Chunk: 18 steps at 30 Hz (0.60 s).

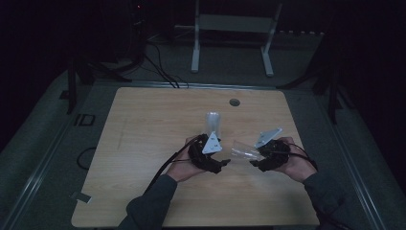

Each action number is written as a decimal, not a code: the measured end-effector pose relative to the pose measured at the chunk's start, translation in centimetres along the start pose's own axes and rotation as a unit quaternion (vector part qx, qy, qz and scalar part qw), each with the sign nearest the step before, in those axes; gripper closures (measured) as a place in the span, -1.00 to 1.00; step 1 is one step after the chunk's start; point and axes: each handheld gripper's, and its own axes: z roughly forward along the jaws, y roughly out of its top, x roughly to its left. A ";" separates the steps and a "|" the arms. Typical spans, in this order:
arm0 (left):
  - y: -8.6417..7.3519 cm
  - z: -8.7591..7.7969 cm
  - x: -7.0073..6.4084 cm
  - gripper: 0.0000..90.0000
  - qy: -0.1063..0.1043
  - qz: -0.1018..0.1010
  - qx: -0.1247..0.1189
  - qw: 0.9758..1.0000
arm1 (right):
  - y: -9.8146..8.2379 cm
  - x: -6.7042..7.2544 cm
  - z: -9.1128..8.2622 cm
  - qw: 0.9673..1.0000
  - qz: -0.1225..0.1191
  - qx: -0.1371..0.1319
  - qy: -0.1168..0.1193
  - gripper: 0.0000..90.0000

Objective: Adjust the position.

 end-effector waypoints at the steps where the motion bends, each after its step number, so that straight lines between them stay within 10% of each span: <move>1: 0.0 0.0 0.0 -0.50 0.000 -0.001 -0.001 1.000 | 0.0 0.0 0.0 1.000 0.003 -0.005 -0.002 -0.06; 18: -0.1 -0.3 0.4 -0.47 0.004 -0.026 -0.010 1.000 | -1.9 0.6 0.9 0.995 0.064 -0.077 -0.030 -0.06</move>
